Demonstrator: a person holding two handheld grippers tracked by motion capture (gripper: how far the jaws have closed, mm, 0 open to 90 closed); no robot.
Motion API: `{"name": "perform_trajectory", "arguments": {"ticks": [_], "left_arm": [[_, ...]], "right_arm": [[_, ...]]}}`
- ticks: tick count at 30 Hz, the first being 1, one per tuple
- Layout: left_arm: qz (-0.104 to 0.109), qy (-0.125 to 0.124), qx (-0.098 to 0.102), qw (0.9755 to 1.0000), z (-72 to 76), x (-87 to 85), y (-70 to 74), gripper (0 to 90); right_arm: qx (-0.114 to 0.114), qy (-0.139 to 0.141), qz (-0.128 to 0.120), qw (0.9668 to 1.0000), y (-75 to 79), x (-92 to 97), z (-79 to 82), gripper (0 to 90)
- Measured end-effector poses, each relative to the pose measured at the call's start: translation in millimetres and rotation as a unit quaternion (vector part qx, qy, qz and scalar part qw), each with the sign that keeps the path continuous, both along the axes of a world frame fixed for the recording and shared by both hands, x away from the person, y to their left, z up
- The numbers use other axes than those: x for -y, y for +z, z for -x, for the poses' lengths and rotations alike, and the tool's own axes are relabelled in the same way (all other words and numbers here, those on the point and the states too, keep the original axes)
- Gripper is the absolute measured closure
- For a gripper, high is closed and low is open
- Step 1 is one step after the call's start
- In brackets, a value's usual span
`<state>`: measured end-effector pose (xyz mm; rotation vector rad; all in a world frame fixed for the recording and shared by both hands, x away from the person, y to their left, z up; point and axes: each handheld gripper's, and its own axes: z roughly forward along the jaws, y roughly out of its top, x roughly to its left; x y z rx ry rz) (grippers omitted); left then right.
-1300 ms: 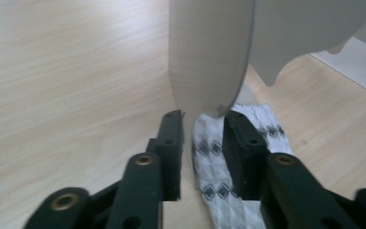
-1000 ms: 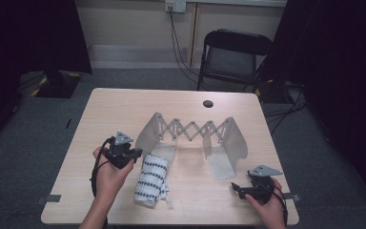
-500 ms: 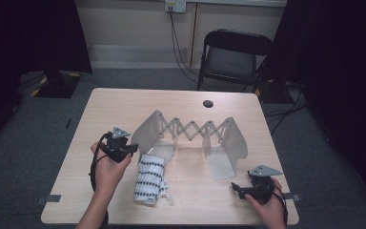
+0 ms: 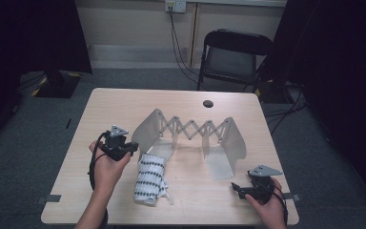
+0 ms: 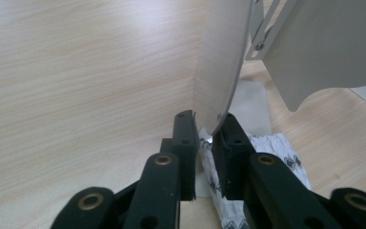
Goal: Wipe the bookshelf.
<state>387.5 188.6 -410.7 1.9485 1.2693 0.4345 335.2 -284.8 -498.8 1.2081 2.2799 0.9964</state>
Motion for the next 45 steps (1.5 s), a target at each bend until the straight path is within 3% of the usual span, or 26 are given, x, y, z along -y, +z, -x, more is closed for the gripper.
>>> {"name": "perform_trajectory", "arguments": {"ticks": [9,13,16,19,22,27,36,45], "left_arm": [[0.013,-0.013,-0.011,0.9998,17.7,8.2,-15.0,64.0],[0.001,-0.033,-0.017,0.9993,29.5,13.5,-22.4,60.1],[-0.009,-0.052,-0.024,0.9983,41.7,22.0,-33.0,53.3],[-0.025,-0.071,-0.033,0.9966,51.2,27.8,-44.4,52.8],[-0.031,-0.081,-0.041,0.9954,56.8,32.2,-55.9,50.0],[-0.034,-0.078,-0.044,0.9955,56.2,32.6,-66.5,44.4],[-0.063,-0.091,-0.039,0.993,57.9,38.7,-70.3,48.6],[-0.057,-0.114,-0.037,0.9912,60.7,42.5,-70.0,72.5]], "right_arm": [[0.0,0.0,0.0,1.0,0.0,0.0,0.0,14.2],[0.0,0.0,0.0,1.0,0.0,0.0,0.0,14.3],[0.0,0.0,0.0,1.0,0.0,0.0,0.0,14.3],[0.0,-0.001,0.0,1.0,0.0,-0.1,0.1,14.3],[0.0,-0.001,0.0,1.0,0.0,-0.1,0.1,14.2],[0.0,-0.001,0.0,1.0,0.0,-0.2,0.1,14.2],[0.0,-0.001,0.0,1.0,0.0,-0.3,0.1,14.2],[0.0,-0.001,0.0,1.0,0.0,-0.3,0.1,14.2]]}}
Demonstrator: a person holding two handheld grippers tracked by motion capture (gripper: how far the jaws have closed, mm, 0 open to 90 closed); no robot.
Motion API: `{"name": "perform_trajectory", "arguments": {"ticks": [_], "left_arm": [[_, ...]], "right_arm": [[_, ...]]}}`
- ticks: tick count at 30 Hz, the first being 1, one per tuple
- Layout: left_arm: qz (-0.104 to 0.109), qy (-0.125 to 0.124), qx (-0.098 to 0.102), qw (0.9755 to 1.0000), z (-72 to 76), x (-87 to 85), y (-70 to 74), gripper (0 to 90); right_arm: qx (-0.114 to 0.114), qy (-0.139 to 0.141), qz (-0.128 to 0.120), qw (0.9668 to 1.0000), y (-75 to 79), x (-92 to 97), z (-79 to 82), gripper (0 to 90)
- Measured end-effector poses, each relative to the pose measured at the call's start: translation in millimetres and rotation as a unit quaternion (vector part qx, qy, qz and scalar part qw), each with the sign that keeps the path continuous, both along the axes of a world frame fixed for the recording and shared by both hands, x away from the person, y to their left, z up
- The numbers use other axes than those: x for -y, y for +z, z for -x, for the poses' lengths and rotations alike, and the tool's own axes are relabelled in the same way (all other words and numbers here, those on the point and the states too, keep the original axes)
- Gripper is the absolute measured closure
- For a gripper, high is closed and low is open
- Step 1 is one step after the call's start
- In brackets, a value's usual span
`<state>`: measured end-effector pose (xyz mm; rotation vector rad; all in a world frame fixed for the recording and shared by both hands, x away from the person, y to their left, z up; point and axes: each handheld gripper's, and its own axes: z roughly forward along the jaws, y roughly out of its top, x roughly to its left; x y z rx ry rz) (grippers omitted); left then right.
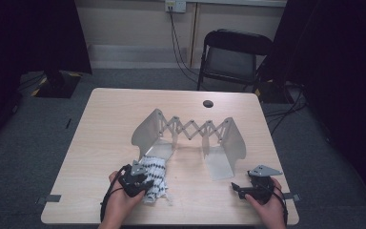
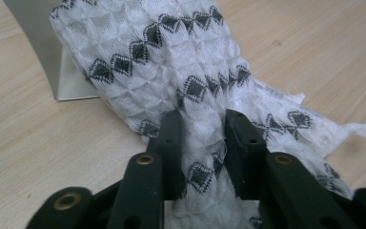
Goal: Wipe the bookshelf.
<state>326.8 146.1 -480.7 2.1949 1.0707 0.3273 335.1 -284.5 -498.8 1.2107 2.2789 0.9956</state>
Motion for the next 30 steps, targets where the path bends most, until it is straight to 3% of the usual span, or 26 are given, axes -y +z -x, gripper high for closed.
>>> {"name": "perform_trajectory", "arguments": {"ticks": [5,10,11,17,21,26,30], "left_arm": [[0.011,0.004,-0.011,0.9999,-1.1,-2.3,3.2,75.7],[0.026,0.002,-0.008,0.9996,-1.8,-5.4,19.6,76.2],[0.033,0.006,0.003,0.9994,-2.5,-8.6,32.1,76.2],[0.05,0.008,0.014,0.9986,-8.1,-15.4,65.8,76.2],[0.04,0.003,0.035,0.9986,-15.2,-16.9,89.8,76.2],[0.044,0.006,0.061,0.9972,-19.4,-15.3,119.4,76.2],[0.039,0.006,0.067,0.997,-20.5,-20.1,131.3,76.1]], "right_arm": [[0.0,0.0,0.0,1.0,0.0,0.0,-0.1,14.2],[0.0,0.0,0.0,1.0,0.0,0.0,-0.1,14.2],[0.0,0.001,0.0,1.0,0.0,0.0,-0.3,14.2],[0.0,0.0,0.0,1.0,0.0,0.0,-0.2,14.2],[0.0,0.0,0.0,1.0,0.0,0.0,-0.2,14.2],[-0.001,0.0,0.0,1.0,0.0,-0.2,-0.3,14.2],[0.0,0.001,0.0,1.0,0.0,-0.2,-0.4,14.2]]}}
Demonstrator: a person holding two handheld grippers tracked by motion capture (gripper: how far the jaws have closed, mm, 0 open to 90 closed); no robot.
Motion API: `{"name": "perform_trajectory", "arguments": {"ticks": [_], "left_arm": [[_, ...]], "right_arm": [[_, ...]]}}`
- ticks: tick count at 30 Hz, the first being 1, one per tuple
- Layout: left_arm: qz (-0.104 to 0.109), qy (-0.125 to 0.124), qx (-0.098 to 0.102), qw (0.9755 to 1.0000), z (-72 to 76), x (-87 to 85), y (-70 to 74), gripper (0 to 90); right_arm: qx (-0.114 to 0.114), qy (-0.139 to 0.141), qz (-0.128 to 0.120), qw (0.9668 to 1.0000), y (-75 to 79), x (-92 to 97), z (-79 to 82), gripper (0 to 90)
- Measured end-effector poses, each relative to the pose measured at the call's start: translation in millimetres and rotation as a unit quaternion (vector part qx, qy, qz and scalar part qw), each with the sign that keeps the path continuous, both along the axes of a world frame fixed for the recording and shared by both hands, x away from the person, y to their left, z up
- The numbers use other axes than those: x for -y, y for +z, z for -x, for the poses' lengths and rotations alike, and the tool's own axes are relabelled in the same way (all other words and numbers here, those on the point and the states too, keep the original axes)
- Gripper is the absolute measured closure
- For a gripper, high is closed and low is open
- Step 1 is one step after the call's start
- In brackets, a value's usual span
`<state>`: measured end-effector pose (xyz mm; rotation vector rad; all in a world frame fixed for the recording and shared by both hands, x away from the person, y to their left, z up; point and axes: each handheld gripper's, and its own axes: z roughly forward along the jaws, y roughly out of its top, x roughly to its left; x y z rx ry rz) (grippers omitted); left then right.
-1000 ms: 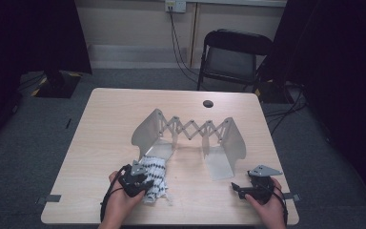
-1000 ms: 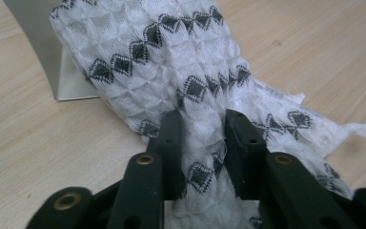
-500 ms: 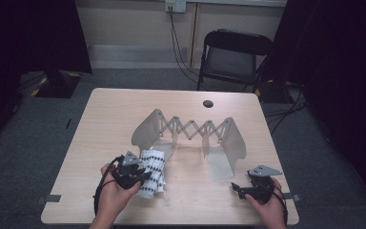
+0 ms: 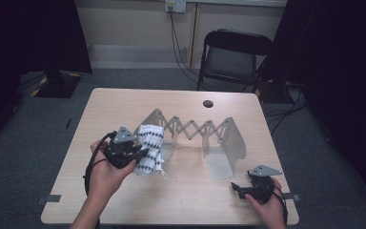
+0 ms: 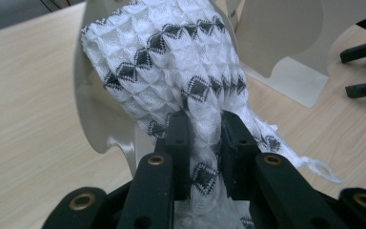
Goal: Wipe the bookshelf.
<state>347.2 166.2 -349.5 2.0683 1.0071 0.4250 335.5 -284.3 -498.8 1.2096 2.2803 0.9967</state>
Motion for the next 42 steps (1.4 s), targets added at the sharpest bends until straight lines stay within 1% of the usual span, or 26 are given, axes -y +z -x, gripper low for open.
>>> {"name": "perform_trajectory", "arguments": {"ticks": [2,4,5,6,8,9,10,11,12,14,19,20,21,24,29,30,34,36,38,39,41,42], "left_arm": [[-0.004,0.005,-0.006,1.0,-2.2,-4.0,-4.4,76.1],[-0.008,0.01,-0.018,0.9998,-3.8,-8.8,-12.9,76.1],[-0.008,0.01,-0.018,0.9998,-3.8,-8.8,-12.9,76.0],[0.0,0.012,-0.026,0.9996,-3.9,-11.3,-20.4,76.0],[0.002,0.014,-0.034,0.9993,-4.2,-12.0,-26.2,76.0],[0.002,0.014,-0.034,0.9993,-4.2,-12.0,-26.2,76.0],[0.008,0.014,-0.036,0.9992,-5.3,-12.7,-30.7,76.1],[0.007,0.015,-0.035,0.9993,-6.0,-12.6,-33.3,76.1],[0.007,0.015,-0.038,0.9991,-6.6,-12.7,-35.3,76.1],[0.015,0.016,-0.041,0.9989,-7.8,-12.5,-40.2,76.1],[0.016,0.022,-0.049,0.9984,-9.4,-11.0,-52.2,76.1],[0.01,0.02,-0.053,0.9984,-9.8,-11.6,-54.2,76.1],[0.016,0.025,-0.056,0.998,-10.0,-10.5,-58.0,76.1],[0.016,0.026,-0.06,0.9977,-10.9,-11.1,-65.6,76.1],[0.018,0.033,-0.073,0.9967,-12.1,-11.7,-80.2,76.1],[0.015,0.031,-0.075,0.9966,-12.5,-12.2,-83.1,76.1],[0.015,0.035,-0.085,0.9957,-13.2,-10.1,-95.6,76.1],[0.012,0.031,-0.092,0.9952,-13.6,-9.8,-101.8,76.1],[0.012,0.033,-0.097,0.9947,-13.9,-10.0,-106.7,76.1],[0.012,0.03,-0.101,0.9943,-14.0,-10.5,-108.1,76.2],[0.008,0.032,-0.103,0.9941,-14.0,-10.6,-112.1,76.2],[0.005,0.03,-0.108,0.9937,-14.1,-11.3,-113.1,76.2]], "right_arm": [[0.0,0.0,0.0,1.0,0.0,0.0,0.0,14.2],[0.0,0.0,0.0,1.0,0.0,-0.1,0.0,14.2],[0.0,0.0,0.0,1.0,0.0,-0.1,0.0,14.2],[0.0,0.0,0.0,1.0,0.0,0.0,0.0,14.2],[0.0,0.001,0.0,1.0,0.0,-0.1,-0.2,14.1],[0.0,0.001,0.0,1.0,0.0,-0.1,-0.2,14.1],[0.0,0.001,0.0,1.0,-0.1,-0.2,-0.4,14.1],[0.0,0.001,0.0,1.0,0.0,-0.2,-0.3,14.1],[0.0,0.001,0.0,1.0,0.0,-0.2,-0.3,14.1],[0.0,0.001,0.0,1.0,0.0,-0.2,-0.3,14.1],[0.0,0.001,0.0,1.0,0.0,-0.2,-0.3,14.2],[0.001,0.001,0.0,1.0,-0.1,-0.2,-0.4,14.1],[0.001,0.001,0.0,1.0,-0.1,-0.2,-0.4,14.1],[0.0,0.001,0.0,1.0,0.0,-0.2,-0.3,14.2],[0.0,0.001,0.0,1.0,0.0,-0.2,-0.3,14.2],[0.001,0.001,0.0,1.0,-0.1,-0.2,-0.3,14.2],[0.001,0.001,0.0,1.0,-0.1,-0.2,-0.3,14.2],[0.0,0.001,0.0,1.0,0.0,-0.2,-0.2,14.2],[0.0,0.001,0.0,1.0,0.0,-0.2,-0.3,14.2],[0.001,0.001,0.0,1.0,0.0,-0.2,-0.3,14.1],[0.001,0.002,0.0,1.0,-0.1,-0.2,-0.4,14.1],[0.001,0.002,0.0,1.0,-0.1,-0.2,-0.4,14.1]]}}
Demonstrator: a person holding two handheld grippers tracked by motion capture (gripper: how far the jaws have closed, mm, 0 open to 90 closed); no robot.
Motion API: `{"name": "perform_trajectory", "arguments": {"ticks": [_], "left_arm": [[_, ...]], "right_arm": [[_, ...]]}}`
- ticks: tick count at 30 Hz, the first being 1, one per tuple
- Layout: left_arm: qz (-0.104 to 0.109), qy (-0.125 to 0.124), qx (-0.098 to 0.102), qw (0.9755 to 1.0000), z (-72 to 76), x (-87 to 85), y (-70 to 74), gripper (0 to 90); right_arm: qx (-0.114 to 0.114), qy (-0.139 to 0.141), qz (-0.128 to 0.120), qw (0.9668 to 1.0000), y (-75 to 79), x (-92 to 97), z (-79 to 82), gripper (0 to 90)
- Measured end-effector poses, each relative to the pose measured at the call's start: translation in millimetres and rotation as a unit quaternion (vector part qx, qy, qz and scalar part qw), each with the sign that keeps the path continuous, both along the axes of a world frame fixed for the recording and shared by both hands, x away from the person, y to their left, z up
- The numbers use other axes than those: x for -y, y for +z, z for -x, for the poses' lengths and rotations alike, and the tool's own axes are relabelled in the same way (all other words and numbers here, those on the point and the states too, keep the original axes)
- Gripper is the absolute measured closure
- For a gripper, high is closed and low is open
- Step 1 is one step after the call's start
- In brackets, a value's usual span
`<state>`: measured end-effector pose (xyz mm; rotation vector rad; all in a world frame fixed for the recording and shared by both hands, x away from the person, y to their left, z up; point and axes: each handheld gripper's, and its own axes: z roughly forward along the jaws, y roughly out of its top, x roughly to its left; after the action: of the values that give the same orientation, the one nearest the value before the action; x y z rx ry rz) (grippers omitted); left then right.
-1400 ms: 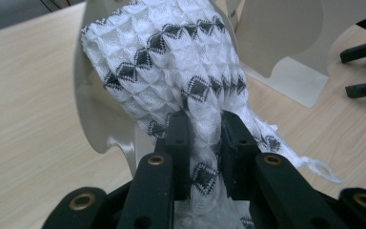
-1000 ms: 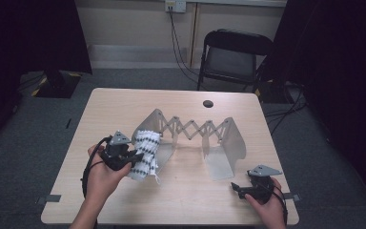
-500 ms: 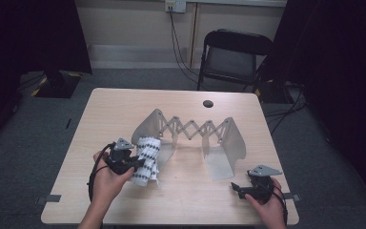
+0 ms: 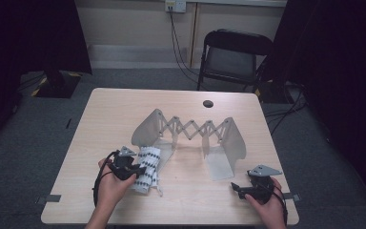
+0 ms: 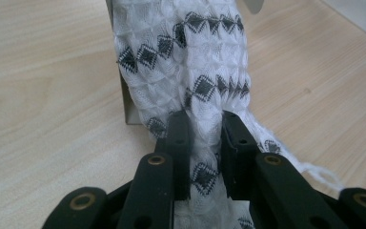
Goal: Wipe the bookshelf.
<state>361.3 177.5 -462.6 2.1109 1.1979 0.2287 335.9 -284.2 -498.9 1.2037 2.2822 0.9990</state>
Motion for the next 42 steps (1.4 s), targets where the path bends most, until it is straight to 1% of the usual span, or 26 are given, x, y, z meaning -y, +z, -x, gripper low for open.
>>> {"name": "perform_trajectory", "arguments": {"ticks": [7,8,9,11,13,15,18,20,21,22,23,24,26,27,29,30,33,35,38,39,40,41,42], "left_arm": [[-0.002,0.005,-0.01,0.9999,1.7,0.2,-10.9,76.3],[-0.001,0.002,-0.014,0.9999,2.1,-0.3,-10.8,76.3],[-0.001,0.004,-0.01,0.9999,2.7,0.0,-10.7,76.3],[-0.004,0.002,-0.009,0.9999,4.4,0.8,-6.6,76.3],[-0.003,-0.005,-0.004,1.0,6.4,2.0,1.4,76.4],[0.0,-0.011,0.003,0.9999,8.3,4.1,12.5,76.4],[0.006,-0.017,0.028,0.9995,8.8,7.1,34.9,76.4],[0.008,-0.021,0.038,0.999,7.9,8.5,49.0,76.4],[0.009,-0.024,0.051,0.9984,6.7,9.4,59.2,76.4],[0.012,-0.023,0.057,0.998,6.4,10.7,65.0,76.4],[0.015,-0.024,0.068,0.9973,5.8,12.2,75.1,76.4],[0.017,-0.025,0.075,0.9967,5.1,13.1,82.7,76.4],[0.012,-0.026,0.088,0.9957,2.5,13.7,94.0,76.4],[0.016,-0.021,0.094,0.9952,0.6,14.5,99.2,76.3],[0.012,-0.02,0.097,0.995,-3.5,14.3,103.7,76.3],[0.009,-0.017,0.097,0.9951,-5.7,14.3,103.5,76.3],[0.013,-0.012,0.092,0.9956,-10.8,14.1,97.3,76.2],[0.014,-0.01,0.083,0.9964,-13.2,15.3,89.2,76.2],[0.008,-0.01,0.072,0.9973,-15.2,16.9,79.0,76.2],[0.013,-0.006,0.07,0.9974,-15.7,17.9,75.3,76.3],[0.008,-0.011,0.067,0.9977,-16.7,17.3,72.4,76.2],[0.009,-0.008,0.065,0.9978,-17.2,17.8,69.4,76.2],[0.014,-0.003,0.063,0.9979,-17.6,18.7,66.2,76.2]], "right_arm": [[-0.001,0.001,0.0,1.0,0.0,-0.1,0.1,13.8],[-0.001,0.002,0.0,1.0,0.0,-0.2,0.1,13.8],[0.0,0.002,0.0,1.0,0.0,-0.2,0.1,13.8],[0.0,0.003,0.0,1.0,0.0,-0.2,0.1,13.8],[-0.001,0.003,0.0,1.0,0.0,-0.2,0.1,13.7],[-0.001,0.003,0.0,1.0,0.0,-0.2,0.1,13.7],[-0.001,0.003,0.0,1.0,-0.1,-0.3,0.1,13.5],[-0.002,0.005,0.0,1.0,0.0,-0.2,0.1,13.5],[-0.001,0.004,0.0,1.0,0.0,-0.3,0.1,13.5],[-0.001,0.005,0.0,1.0,0.0,-0.2,0.1,13.5],[-0.002,0.005,0.0,1.0,0.1,-0.2,0.1,13.5],[-0.002,0.005,0.0,1.0,0.1,-0.2,0.1,13.5],[-0.001,0.004,0.0,1.0,0.0,-0.3,0.1,13.5],[-0.002,0.005,0.0,1.0,0.1,-0.2,0.1,13.5],[-0.002,0.005,0.0,1.0,0.1,-0.2,0.1,13.5],[-0.001,0.004,0.0,1.0,0.0,-0.3,0.2,13.5],[-0.002,0.005,0.0,1.0,0.0,-0.2,0.1,13.5],[-0.002,0.005,0.0,1.0,0.1,-0.2,0.2,13.5],[-0.002,0.005,0.0,1.0,0.0,-0.2,0.1,13.5],[-0.001,0.005,0.0,1.0,-0.1,-0.2,0.1,13.5],[-0.002,0.005,0.0,1.0,0.0,-0.2,0.1,13.5],[-0.002,0.005,0.0,1.0,0.1,-0.2,0.1,13.5],[-0.002,0.005,0.0,1.0,0.1,-0.2,0.1,13.5]]}}
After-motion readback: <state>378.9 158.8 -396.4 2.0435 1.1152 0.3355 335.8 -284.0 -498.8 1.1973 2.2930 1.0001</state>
